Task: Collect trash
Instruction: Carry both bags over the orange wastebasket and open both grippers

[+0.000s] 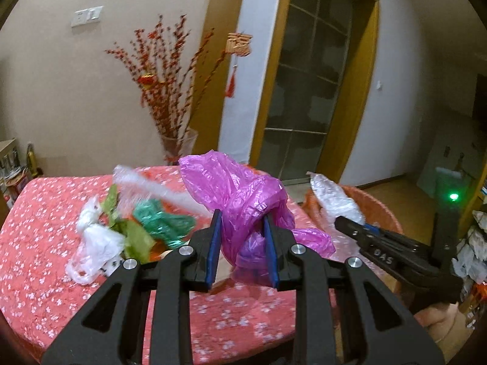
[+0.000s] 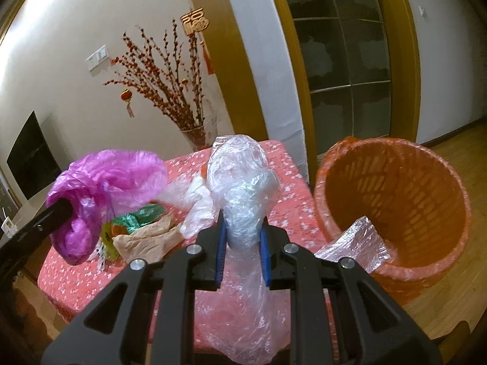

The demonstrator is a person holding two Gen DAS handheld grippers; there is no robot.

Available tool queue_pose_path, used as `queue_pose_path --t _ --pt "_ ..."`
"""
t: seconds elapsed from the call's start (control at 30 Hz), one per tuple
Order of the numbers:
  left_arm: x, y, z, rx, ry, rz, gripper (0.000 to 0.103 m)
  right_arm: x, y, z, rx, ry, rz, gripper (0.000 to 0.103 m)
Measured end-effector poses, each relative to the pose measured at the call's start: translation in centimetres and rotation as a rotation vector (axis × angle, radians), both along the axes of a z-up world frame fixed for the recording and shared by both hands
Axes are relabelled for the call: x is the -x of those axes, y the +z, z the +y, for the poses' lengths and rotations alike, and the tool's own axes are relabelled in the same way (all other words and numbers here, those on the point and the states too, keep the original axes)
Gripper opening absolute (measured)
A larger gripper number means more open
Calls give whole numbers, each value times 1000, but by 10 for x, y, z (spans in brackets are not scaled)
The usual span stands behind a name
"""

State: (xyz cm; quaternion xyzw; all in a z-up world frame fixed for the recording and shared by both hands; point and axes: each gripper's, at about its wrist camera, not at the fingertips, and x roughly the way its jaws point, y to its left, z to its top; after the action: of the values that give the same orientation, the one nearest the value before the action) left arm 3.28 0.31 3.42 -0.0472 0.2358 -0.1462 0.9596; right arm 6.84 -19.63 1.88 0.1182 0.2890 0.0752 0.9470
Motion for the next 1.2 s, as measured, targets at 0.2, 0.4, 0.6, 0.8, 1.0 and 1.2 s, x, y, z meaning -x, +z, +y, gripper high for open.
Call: queue_pose_path --t 0.2,0.4,0.6,0.8,1.0,1.2 --pt "-4 6 -26 3 -78 -14 26 4 3 -24 17 -68 -15 20" --pt "-27 2 -67 8 -173 -10 26 9 8 -58 34 -165 -35 20" --pt "-50 -6 -104 34 -259 12 26 13 14 -100 37 -270 -54 20" --pt "-68 -12 -139 44 -327 27 26 12 19 -137 29 -356 -72 20" --pt "-86 -20 -166 48 -367 65 26 2 16 -164 9 -399 -71 20" --pt "-104 -30 -188 50 -398 118 27 -17 10 -184 -16 -421 -56 23"
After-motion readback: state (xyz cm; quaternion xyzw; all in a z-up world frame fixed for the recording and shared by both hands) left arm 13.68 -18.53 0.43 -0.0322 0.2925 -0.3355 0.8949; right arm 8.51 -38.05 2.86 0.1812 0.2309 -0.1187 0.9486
